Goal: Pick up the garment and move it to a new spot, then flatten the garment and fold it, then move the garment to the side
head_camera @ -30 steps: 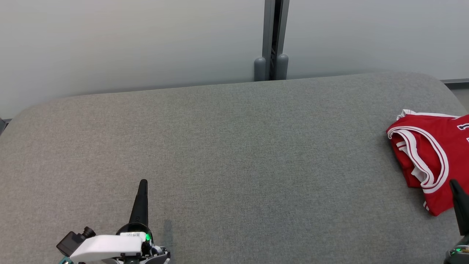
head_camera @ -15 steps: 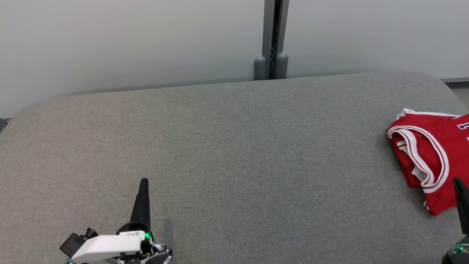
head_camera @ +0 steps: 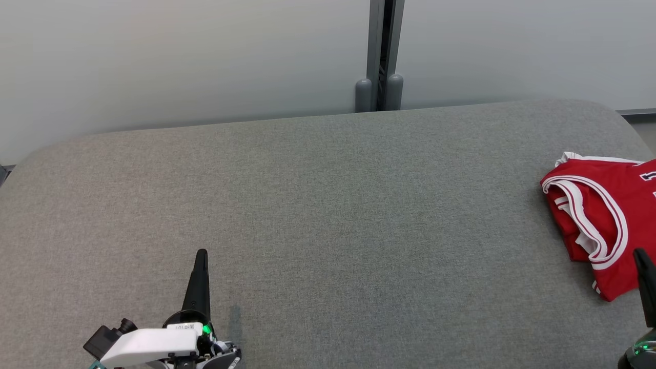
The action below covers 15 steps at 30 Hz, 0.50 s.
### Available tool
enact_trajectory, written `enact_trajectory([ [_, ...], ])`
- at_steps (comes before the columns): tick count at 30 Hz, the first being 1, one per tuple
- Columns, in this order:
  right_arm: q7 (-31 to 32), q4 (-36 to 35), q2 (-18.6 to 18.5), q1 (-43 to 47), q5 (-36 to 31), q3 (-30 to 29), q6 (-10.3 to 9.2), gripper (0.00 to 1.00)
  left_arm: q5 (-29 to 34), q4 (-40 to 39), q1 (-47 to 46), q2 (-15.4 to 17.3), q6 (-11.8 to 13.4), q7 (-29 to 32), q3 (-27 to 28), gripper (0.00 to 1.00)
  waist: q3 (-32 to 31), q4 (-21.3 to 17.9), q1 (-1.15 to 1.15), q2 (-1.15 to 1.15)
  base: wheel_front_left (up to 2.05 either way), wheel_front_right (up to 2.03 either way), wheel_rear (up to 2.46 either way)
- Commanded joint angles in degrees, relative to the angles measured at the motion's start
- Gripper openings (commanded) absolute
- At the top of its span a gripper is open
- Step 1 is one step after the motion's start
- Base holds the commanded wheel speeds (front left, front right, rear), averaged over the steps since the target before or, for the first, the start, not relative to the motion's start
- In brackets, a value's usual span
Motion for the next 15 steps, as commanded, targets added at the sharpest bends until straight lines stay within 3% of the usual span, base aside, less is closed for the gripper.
enact_trajectory([
  [1,0.08,-0.04,-0.18,-0.34,0.16,-0.22,0.00,0.00,-0.08,0.05,-1.06,0.13,-0.31,-0.06,0.23,0.00,0.00,0.00,0.00,0.00,0.00,0.00,0.00],
  [15,-0.01,-0.01,-0.18,-0.32,0.30,-0.13,0.00,0.00,-0.08,0.04,-1.06,0.13,-0.31,-0.06,0.23,0.00,0.00,0.00,0.00,0.00,0.00,0.00,0.00],
])
